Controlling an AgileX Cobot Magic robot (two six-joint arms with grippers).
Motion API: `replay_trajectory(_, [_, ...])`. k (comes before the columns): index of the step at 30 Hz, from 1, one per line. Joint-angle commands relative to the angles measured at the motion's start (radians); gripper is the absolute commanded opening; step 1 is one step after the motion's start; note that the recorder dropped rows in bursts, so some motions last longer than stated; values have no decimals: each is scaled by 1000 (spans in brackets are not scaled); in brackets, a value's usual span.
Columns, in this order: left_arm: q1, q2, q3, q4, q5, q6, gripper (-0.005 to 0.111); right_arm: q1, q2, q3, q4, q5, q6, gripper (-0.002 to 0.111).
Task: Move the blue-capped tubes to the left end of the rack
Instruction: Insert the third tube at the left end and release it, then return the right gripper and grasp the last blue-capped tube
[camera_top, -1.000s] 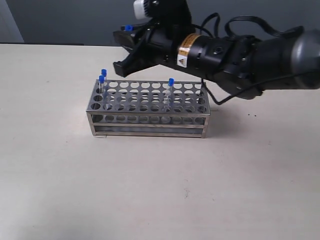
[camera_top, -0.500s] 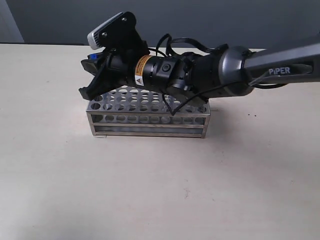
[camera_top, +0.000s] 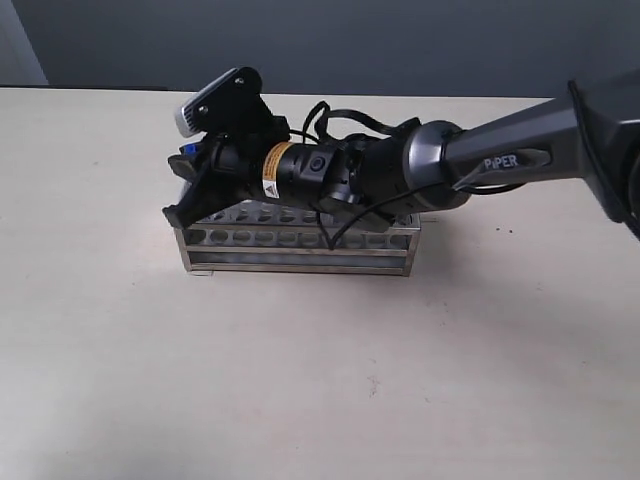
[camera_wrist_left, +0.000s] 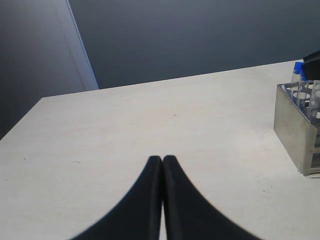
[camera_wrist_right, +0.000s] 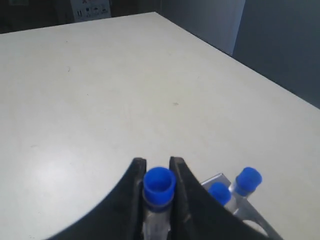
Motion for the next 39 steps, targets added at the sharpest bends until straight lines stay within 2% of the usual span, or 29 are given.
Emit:
replay_trajectory(1, [-7, 4, -2, -1, -13, -3, 0, 1, 31, -7, -4, 4, -2, 2])
replay_trajectory(7, [-7, 4, -2, -4, -13, -3, 0, 1, 33, -7, -4, 50, 18, 29])
replay_trajectory(11, [-7, 4, -2, -4, -13, -3, 0, 1, 19, -7, -4, 54, 20, 39])
replay_trajectory(17, [-7, 4, -2, -4, -13, -3, 0, -19, -131, -7, 2, 156, 20, 40])
replay_trajectory(25, [-7, 4, -2, -4, -13, -3, 0, -155, -367, 111, -3, 207, 10, 40])
replay_trajectory(28, [-7, 4, -2, -4, -13, -3, 0, -226, -408, 224, 5, 160, 10, 40])
replay_trajectory(32, [-7, 4, -2, -4, -13, -3, 0, -285, -400, 373, 18, -18, 10, 40])
replay_trajectory(39, [-7, 4, -2, -4, -13, -3, 0, -300, -289, 423, 67, -164, -10, 40])
